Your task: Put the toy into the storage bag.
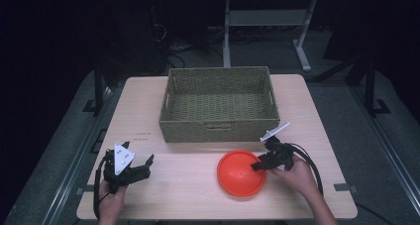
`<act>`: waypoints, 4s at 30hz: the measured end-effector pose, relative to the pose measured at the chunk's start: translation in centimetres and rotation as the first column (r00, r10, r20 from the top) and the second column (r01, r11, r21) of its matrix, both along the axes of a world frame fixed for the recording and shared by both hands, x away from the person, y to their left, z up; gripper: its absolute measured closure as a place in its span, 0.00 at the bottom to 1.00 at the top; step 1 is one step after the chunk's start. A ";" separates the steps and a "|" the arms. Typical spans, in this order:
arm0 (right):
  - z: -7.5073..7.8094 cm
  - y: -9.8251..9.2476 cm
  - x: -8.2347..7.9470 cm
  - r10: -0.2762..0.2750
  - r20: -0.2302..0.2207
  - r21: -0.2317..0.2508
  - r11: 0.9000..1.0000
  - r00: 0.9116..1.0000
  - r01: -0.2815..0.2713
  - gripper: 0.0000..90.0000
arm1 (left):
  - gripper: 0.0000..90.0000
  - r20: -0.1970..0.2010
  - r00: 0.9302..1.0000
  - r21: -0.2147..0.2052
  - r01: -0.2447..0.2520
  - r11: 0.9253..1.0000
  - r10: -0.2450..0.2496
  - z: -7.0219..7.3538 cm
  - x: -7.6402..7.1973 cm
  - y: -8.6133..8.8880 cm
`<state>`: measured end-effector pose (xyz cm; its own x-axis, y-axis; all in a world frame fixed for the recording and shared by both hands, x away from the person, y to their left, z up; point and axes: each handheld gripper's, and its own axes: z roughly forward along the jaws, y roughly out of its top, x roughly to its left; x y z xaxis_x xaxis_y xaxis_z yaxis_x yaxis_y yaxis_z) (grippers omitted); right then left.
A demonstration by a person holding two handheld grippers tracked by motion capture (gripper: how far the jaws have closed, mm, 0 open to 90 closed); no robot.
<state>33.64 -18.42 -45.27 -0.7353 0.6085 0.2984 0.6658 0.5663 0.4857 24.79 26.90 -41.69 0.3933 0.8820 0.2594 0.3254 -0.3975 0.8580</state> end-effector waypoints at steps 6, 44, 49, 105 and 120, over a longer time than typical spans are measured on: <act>0.8 -0.4 -0.4 -0.019 0.036 0.011 1.000 0.999 0.018 0.78 | 0.14 -0.002 1.000 0.014 0.002 1.000 -0.002 0.0 0.0 -0.1; 8.5 -0.8 -2.4 0.025 0.124 0.097 0.995 0.992 -0.037 0.91 | 0.14 0.006 1.000 0.036 0.011 0.999 -0.011 -0.1 -0.1 -0.5; 9.1 -1.0 -2.3 0.021 0.134 0.101 0.994 0.991 -0.034 0.91 | 0.14 0.003 1.000 0.034 0.011 0.999 -0.011 -0.1 0.0 -0.5; 19.1 0.2 1.0 0.033 0.193 0.095 0.994 0.981 -0.052 0.91 | 0.14 0.004 1.000 0.034 0.008 0.999 -0.008 -0.1 -0.1 -0.3; 21.2 0.0 3.7 -0.007 0.182 0.118 0.993 0.983 -0.015 0.91 | 0.14 0.003 1.000 0.034 0.006 0.999 -0.006 -0.1 -0.1 -0.2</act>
<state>37.39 -18.45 -24.05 -0.7862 0.5738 0.2294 0.5583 0.5004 0.6618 24.67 26.69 -41.75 0.3978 0.8704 0.2902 0.3207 -0.4283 0.8449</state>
